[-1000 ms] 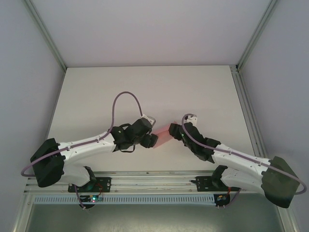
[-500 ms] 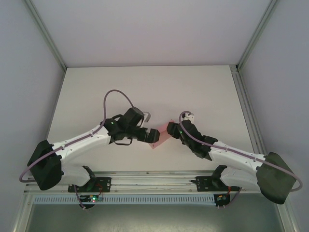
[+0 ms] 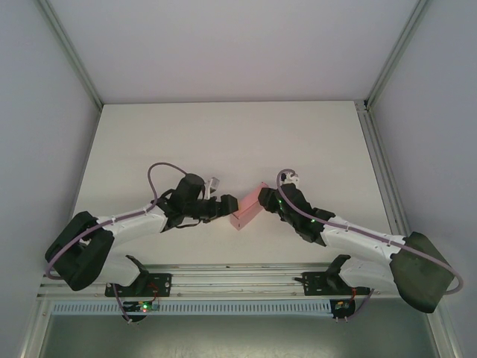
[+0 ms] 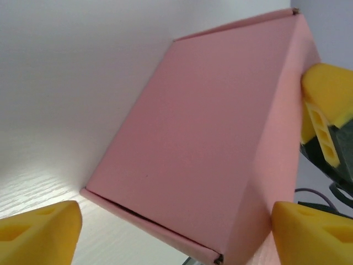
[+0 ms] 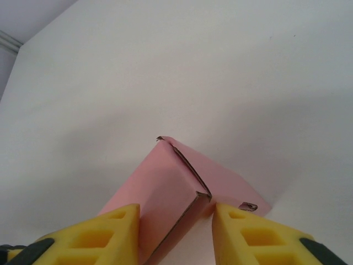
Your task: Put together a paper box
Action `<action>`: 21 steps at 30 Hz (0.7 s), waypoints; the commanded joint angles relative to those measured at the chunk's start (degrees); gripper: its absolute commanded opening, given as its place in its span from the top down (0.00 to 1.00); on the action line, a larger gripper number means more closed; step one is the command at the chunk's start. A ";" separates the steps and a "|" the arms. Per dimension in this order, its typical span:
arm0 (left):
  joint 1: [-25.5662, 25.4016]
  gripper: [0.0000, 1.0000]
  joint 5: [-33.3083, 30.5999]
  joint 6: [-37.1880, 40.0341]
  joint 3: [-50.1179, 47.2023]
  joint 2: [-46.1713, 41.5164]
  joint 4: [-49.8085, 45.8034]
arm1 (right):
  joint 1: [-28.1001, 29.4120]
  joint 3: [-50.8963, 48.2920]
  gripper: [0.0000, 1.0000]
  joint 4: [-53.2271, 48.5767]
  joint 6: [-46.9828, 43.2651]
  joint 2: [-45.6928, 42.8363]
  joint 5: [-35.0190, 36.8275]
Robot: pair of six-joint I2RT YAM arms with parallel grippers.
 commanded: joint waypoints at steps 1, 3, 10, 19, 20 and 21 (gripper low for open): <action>-0.02 0.26 1.76 4.22 -4.02 1.83 -0.16 | -1.23 -6.38 0.64 -17.30 0.96 5.55 -3.63; -0.48 0.27 0.90 7.29 -5.89 3.02 -0.06 | -1.92 -6.53 0.66 -17.64 1.69 6.66 -4.45; -3.94 0.48 -5.07 17.67 -1.59 12.75 -13.23 | -3.05 -6.07 0.78 -19.10 4.61 10.91 -6.15; -5.33 0.74 -15.21 21.75 -0.74 15.99 -24.17 | -5.18 -7.39 0.85 -20.64 5.32 9.12 -6.05; -5.37 0.74 -14.46 22.00 -0.23 16.26 -24.18 | -5.25 -7.02 0.85 -21.11 4.85 8.65 -5.73; -5.39 0.74 -13.36 22.06 0.73 16.26 -24.34 | -5.31 -6.60 0.85 -21.44 4.14 8.06 -5.55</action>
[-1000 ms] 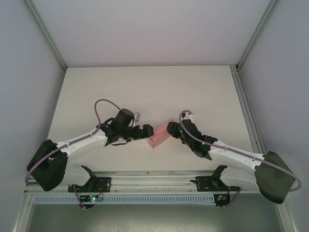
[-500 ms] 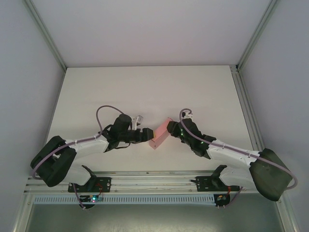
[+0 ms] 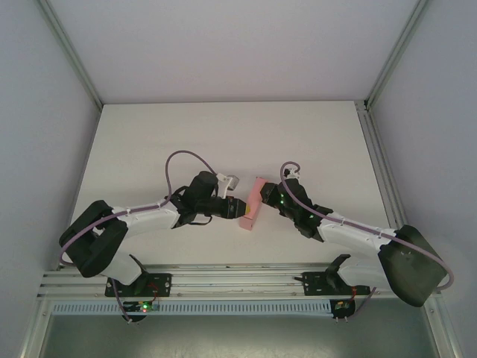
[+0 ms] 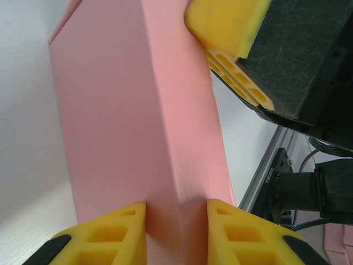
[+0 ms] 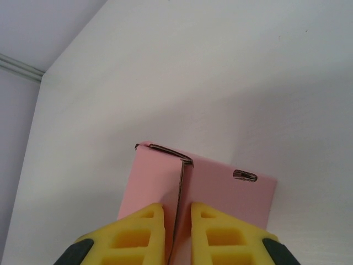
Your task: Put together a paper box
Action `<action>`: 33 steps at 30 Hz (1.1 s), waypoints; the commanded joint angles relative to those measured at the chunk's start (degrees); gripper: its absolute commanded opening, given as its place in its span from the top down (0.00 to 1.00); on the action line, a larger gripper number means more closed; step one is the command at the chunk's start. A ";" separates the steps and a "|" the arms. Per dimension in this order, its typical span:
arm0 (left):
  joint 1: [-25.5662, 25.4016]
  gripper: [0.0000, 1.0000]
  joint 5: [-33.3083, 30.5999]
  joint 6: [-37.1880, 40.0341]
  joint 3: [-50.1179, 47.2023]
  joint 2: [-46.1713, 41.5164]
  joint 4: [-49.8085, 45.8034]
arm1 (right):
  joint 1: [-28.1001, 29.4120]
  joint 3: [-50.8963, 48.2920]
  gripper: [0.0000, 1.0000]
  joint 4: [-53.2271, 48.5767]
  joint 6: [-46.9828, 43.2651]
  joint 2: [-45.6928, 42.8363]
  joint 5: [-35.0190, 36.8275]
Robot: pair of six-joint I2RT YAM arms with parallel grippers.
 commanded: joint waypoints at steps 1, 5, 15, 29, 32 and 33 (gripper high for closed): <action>-0.65 0.72 -12.15 5.67 -3.78 7.91 -28.11 | -0.86 -5.73 0.84 -28.61 -1.87 3.34 -0.64; -0.74 0.50 -9.43 7.36 3.57 6.13 -29.43 | -1.29 -0.64 0.82 -29.65 -6.36 0.69 0.04; -0.37 0.00 -14.15 14.77 24.73 2.29 -40.99 | -3.23 16.81 0.57 -32.45 -15.40 -1.50 3.75; 3.18 0.00 -55.12 7.55 16.00 -21.71 -44.22 | 5.17 34.32 0.02 -62.17 -4.89 9.78 13.97; 5.43 0.00 -54.71 6.41 10.11 -26.41 -41.47 | 7.44 36.90 0.02 -63.42 -1.18 15.09 13.67; 6.05 0.00 -53.76 6.48 8.61 -27.32 -40.48 | 8.02 37.86 0.02 -63.50 -0.35 16.68 13.93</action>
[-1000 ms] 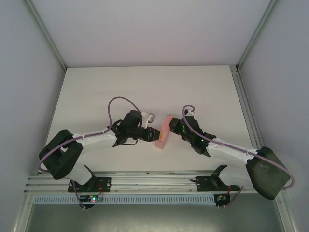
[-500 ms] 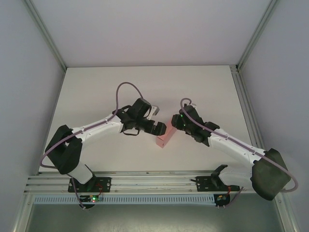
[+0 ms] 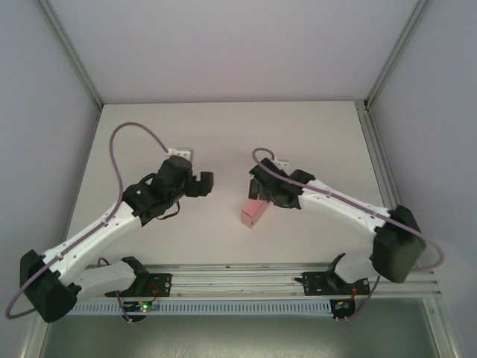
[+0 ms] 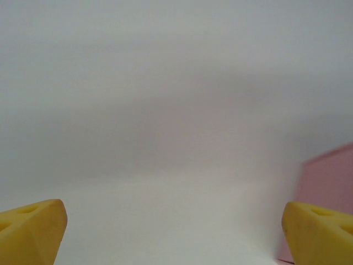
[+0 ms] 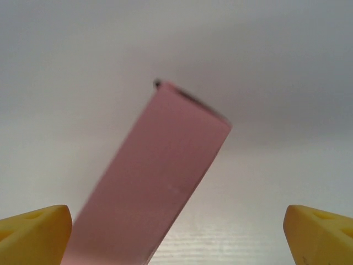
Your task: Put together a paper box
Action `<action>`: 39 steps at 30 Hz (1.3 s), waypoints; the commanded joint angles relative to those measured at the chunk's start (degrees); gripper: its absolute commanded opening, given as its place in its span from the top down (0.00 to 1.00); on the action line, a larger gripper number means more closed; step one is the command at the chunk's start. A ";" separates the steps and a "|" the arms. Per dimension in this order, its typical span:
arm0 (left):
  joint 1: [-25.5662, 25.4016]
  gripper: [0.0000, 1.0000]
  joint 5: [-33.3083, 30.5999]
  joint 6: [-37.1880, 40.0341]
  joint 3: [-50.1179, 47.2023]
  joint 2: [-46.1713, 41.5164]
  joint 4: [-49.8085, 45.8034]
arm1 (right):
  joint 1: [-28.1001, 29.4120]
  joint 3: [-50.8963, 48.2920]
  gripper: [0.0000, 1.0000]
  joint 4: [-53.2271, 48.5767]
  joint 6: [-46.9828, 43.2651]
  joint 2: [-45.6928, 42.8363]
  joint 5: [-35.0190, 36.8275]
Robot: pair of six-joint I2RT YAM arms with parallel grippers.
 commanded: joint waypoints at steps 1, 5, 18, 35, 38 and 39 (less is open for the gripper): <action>1.94 0.00 -4.87 -2.31 -5.43 -1.58 2.60 | 1.65 4.17 0.02 -6.48 6.26 4.68 4.11; 2.94 0.00 1.47 -2.41 -9.44 -0.74 7.83 | 2.46 8.76 0.02 -7.40 6.55 9.31 4.65; 3.98 0.00 4.91 -1.31 -9.14 5.00 9.91 | 1.44 -10.32 0.36 5.41 12.12 -2.72 -4.26; 4.23 0.00 27.78 -1.64 -4.04 13.57 17.97 | -10.84 -23.40 0.02 -3.23 5.16 -27.30 -10.00; 4.18 0.00 26.37 -1.93 -4.29 15.46 18.76 | -11.28 -24.67 0.02 0.66 5.23 -22.88 -12.48; 4.26 0.00 26.47 -2.07 -4.13 16.07 18.78 | -11.21 -24.91 0.02 3.26 5.67 -21.93 -12.66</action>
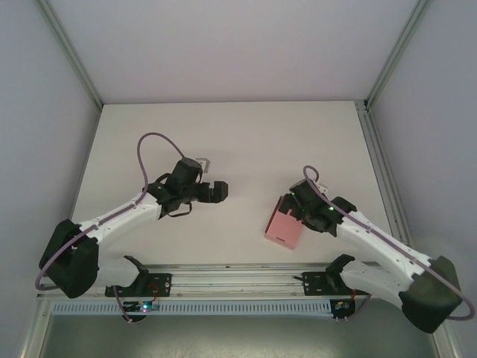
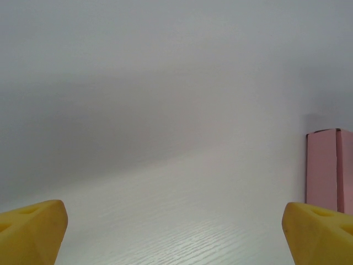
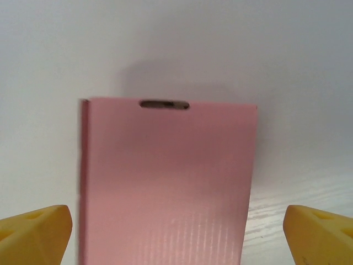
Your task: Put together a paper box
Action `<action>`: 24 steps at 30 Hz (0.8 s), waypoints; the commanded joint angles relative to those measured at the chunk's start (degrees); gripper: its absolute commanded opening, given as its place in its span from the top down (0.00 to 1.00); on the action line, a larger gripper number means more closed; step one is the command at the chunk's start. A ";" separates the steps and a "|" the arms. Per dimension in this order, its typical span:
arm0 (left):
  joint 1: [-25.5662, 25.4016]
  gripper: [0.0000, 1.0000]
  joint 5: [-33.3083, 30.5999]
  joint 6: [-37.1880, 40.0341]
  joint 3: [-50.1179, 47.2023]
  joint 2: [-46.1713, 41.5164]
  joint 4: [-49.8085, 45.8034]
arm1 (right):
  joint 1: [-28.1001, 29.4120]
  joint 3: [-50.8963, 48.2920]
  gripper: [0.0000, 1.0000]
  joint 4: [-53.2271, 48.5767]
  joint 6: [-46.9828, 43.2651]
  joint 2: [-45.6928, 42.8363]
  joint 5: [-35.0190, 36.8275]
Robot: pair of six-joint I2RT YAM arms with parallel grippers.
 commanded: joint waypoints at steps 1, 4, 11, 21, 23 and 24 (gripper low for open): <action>0.76 0.00 2.64 -0.45 1.47 1.66 1.90 | 0.12 -1.17 0.02 3.69 -1.07 3.26 -4.36; 0.77 0.00 3.29 0.10 1.55 3.62 1.71 | 0.90 2.34 0.02 4.37 -2.07 6.95 -2.22; 0.76 0.00 6.64 0.07 1.30 7.41 4.31 | 2.46 4.33 0.02 5.40 -0.88 12.00 0.00; 0.76 0.00 8.76 1.04 1.66 9.59 4.59 | 2.74 7.20 0.02 6.15 -1.02 21.91 0.24; 0.72 0.00 8.47 1.35 1.62 9.68 3.86 | 2.74 7.53 0.02 5.53 -1.81 23.62 -0.39; 0.76 0.00 8.35 1.32 1.55 9.55 3.69 | 2.74 7.65 0.02 4.77 -1.92 24.41 -0.53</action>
